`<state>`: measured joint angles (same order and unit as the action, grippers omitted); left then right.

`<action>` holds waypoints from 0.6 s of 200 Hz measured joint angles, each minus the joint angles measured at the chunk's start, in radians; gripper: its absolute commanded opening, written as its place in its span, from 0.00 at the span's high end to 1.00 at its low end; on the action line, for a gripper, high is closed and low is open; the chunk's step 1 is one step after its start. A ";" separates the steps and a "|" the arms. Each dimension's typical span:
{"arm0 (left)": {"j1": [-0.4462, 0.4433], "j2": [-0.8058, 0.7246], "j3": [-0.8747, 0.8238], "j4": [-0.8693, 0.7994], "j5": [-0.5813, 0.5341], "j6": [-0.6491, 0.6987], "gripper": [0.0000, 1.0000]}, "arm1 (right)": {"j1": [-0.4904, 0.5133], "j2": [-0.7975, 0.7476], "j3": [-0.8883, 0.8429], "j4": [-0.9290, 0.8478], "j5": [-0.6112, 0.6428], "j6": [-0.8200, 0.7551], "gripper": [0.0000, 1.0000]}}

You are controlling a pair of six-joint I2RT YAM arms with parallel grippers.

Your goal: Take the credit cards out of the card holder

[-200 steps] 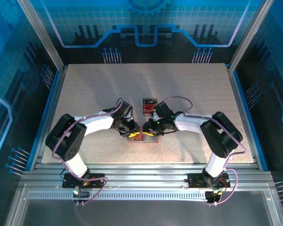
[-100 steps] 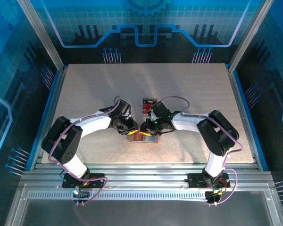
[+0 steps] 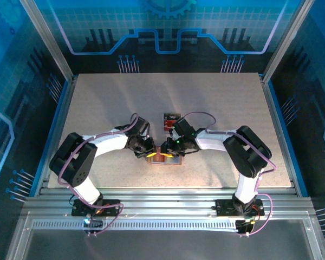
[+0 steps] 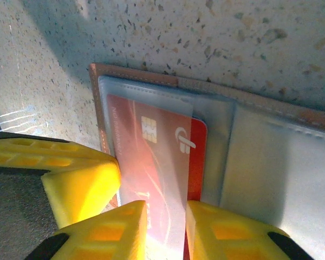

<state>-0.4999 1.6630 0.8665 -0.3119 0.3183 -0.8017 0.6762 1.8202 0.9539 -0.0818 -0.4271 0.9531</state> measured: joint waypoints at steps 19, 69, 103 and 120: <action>0.000 0.004 0.000 0.003 0.000 0.000 0.88 | 0.000 0.000 0.005 -0.011 0.006 -0.001 0.74; 0.000 0.006 0.000 0.003 0.009 0.000 0.89 | 0.006 0.000 0.039 -0.087 0.049 -0.030 0.74; 0.000 0.006 0.000 0.003 0.011 0.000 0.89 | 0.006 -0.002 0.053 -0.127 0.066 -0.047 0.74; 0.000 0.006 0.000 0.003 0.011 0.000 0.88 | 0.006 -0.005 0.054 -0.139 0.072 -0.050 0.74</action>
<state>-0.4999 1.6691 0.8665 -0.3092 0.3290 -0.8017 0.6827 1.8153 1.0080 -0.2211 -0.3546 0.9028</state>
